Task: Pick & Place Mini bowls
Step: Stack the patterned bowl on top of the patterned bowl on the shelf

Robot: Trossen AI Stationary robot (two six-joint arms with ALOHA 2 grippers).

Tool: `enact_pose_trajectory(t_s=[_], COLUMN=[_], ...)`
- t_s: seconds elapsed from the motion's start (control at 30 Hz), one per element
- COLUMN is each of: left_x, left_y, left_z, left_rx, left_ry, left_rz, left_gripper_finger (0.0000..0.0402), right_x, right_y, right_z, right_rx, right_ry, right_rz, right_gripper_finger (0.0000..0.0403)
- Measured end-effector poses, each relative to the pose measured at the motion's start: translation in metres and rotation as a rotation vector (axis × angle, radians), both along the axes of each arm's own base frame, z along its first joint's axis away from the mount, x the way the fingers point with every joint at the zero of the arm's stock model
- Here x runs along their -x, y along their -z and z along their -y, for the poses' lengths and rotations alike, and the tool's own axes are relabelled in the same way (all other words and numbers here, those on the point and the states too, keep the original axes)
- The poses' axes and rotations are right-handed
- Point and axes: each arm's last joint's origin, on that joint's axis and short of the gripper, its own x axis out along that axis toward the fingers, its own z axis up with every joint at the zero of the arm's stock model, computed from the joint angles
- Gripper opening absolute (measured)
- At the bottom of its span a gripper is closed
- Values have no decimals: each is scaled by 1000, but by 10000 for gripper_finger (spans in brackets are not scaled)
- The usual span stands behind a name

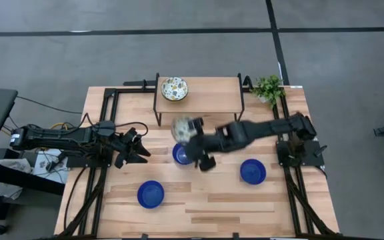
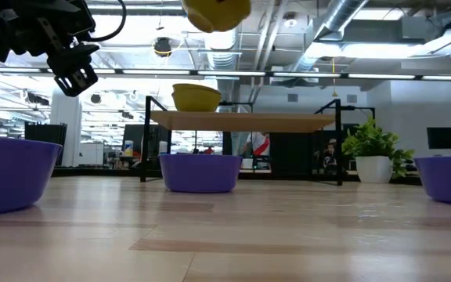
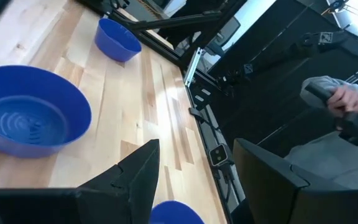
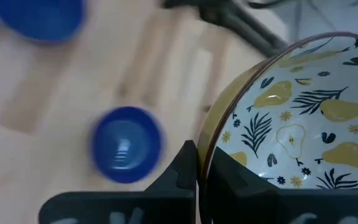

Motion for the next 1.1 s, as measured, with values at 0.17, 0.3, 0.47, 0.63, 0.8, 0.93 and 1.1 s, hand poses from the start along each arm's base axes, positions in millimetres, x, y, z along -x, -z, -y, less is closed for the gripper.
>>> enact_pose_trajectory(t_s=[0.17, 0.3, 0.47, 0.63, 0.8, 0.93, 1.1], left_x=[0, -1, -2, -8, -20, -31, -40], left_y=[0, -1, -1, 0, -1, -2, -2], left_z=[-1, -1, -3, -3, -4, -4, -7], left_rx=[-3, -4, 0, 1, 1, -20, -24], left_ry=[-35, -47, -94, -104, -138, -153, -169], left_rz=[3, 7, 9, 6, 29, 78, 111], left_gripper_finger=[204, 204, 204, 204, 204, 204, 204], right_x=[-11, -16, -17, -15, -14, -20, -27], right_y=[-13, -17, -20, -22, -25, -24, -6], right_z=[49, 84, 121, 148, 164, 180, 205], right_rx=[86, 142, 70, 59, 43, 53, 54], right_ry=[30, 49, 51, 76, 37, 3, 5], right_rz=[69, 93, 145, 172, 212, 259, 202], right_gripper_finger=[1, 1, 1, 1, 1, 1, 0])
